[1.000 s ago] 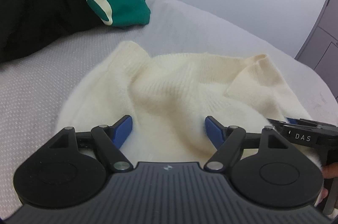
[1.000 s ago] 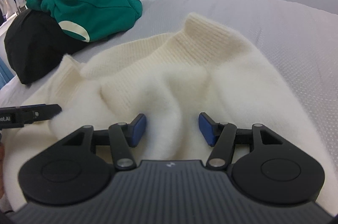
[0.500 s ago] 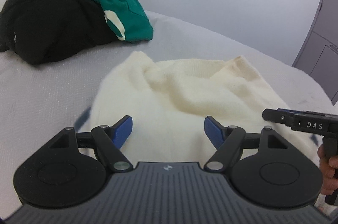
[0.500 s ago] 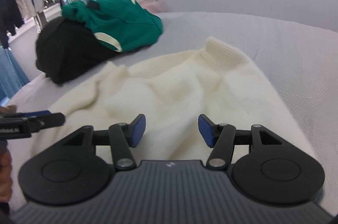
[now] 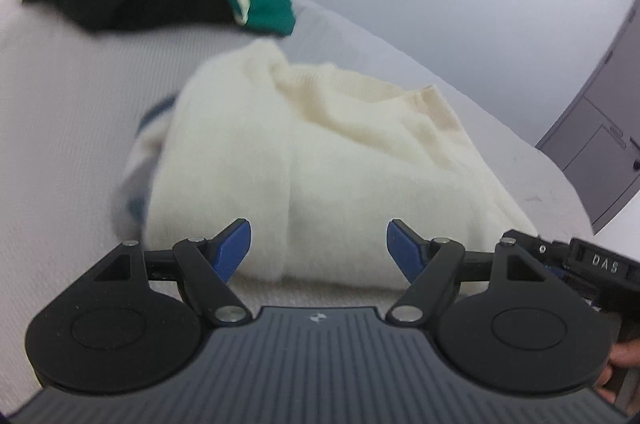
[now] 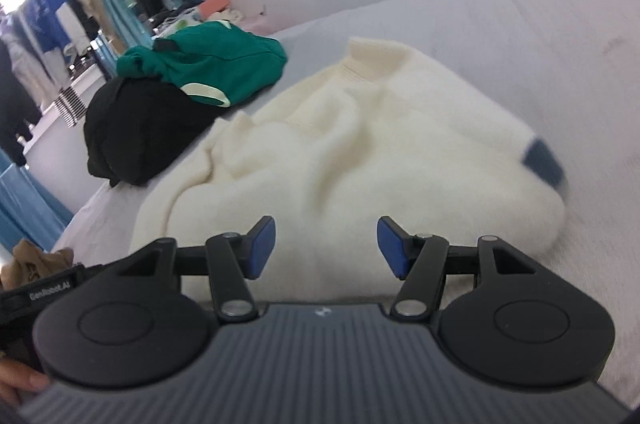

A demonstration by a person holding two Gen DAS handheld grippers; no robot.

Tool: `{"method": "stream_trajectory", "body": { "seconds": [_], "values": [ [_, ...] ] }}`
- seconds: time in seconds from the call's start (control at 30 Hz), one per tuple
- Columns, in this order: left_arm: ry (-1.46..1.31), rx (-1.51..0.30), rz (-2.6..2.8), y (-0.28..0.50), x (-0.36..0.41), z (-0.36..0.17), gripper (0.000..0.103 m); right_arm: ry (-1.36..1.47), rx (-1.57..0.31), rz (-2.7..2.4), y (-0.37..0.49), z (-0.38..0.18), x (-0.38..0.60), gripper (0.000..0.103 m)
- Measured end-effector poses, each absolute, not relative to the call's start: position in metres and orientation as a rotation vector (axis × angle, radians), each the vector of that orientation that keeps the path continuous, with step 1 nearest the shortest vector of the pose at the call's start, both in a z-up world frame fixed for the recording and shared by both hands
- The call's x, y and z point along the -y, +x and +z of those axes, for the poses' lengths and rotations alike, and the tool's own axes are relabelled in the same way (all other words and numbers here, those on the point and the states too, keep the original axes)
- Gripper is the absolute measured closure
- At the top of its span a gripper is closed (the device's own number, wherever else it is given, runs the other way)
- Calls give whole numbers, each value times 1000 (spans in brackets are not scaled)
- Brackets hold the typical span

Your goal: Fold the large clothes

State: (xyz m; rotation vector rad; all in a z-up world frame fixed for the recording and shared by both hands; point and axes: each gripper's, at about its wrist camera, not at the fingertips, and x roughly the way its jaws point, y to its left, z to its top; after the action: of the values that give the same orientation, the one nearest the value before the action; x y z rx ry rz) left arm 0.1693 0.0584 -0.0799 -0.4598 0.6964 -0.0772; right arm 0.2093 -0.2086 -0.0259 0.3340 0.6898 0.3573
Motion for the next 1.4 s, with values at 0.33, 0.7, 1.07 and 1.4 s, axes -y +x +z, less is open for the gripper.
{"method": "stream_trajectory", "body": {
  "seconds": [0.33, 0.7, 1.07, 1.4],
  "values": [
    [-799, -773, -91, 190, -98, -121, 17, 611, -830, 369, 232, -61, 221, 35],
    [-1217, -834, -109, 193, -124, -174, 16, 1113, -850, 369, 237, -97, 247, 8],
    [-1402, -751, -103, 205, -129, -198, 17, 1219, -874, 212, 237, -117, 256, 8],
    [-1185, -715, -22, 215, -117, -169, 57, 1049, -806, 175, 261, -100, 243, 43]
  ]
}}
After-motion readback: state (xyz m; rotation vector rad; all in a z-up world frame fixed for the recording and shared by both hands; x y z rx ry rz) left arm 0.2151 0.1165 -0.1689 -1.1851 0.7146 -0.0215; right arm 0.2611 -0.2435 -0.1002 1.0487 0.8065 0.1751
